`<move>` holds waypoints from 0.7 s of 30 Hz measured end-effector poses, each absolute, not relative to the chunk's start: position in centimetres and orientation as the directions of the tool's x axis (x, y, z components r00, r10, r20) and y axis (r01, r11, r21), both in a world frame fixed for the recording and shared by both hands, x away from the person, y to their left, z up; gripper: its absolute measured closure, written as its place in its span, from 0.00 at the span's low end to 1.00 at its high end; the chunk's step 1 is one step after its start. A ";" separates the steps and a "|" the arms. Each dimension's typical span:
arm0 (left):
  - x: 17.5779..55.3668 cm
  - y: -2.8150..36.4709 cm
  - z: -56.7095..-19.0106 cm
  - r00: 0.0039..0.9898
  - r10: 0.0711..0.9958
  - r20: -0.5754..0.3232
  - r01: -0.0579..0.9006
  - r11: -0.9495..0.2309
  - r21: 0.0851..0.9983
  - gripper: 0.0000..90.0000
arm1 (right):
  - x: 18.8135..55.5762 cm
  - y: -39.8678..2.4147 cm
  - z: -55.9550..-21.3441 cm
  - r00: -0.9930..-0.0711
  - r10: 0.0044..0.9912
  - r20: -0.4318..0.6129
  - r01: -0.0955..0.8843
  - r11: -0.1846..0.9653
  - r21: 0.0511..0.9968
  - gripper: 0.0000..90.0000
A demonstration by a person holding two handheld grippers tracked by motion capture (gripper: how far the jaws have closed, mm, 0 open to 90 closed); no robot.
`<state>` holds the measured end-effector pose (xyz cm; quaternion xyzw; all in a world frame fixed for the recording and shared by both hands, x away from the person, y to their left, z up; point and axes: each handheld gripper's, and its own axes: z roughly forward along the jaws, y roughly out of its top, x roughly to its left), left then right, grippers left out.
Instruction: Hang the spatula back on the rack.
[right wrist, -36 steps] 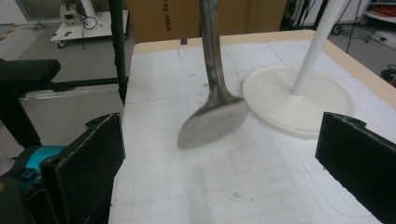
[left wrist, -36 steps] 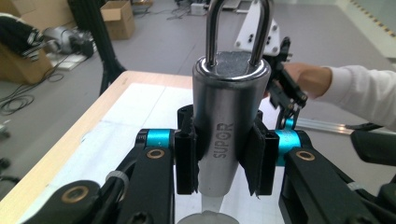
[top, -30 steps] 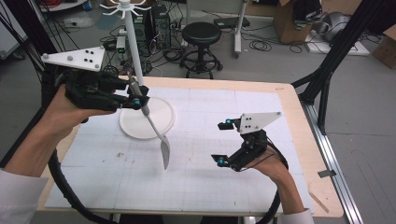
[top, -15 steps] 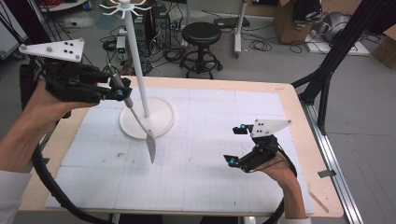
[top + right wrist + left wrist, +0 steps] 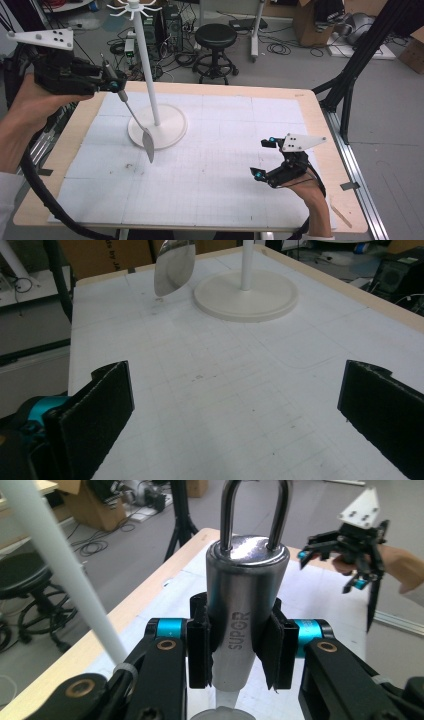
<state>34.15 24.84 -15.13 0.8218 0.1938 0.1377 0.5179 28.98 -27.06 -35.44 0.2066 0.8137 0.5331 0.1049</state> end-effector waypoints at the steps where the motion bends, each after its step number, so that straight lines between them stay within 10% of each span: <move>1: 34.3 24.9 -15.0 0.884 0.467 0.026 0.179 -0.388 0.904 0.76 | 28.9 -27.2 -35.4 -0.891 0.452 0.052 0.227 0.342 0.912 0.00; 21: 37.2 24.4 -13.4 0.847 0.530 0.046 0.221 -0.428 0.876 0.76 | 28.6 -28.0 -35.3 -0.885 0.463 0.053 0.218 0.309 0.926 0.00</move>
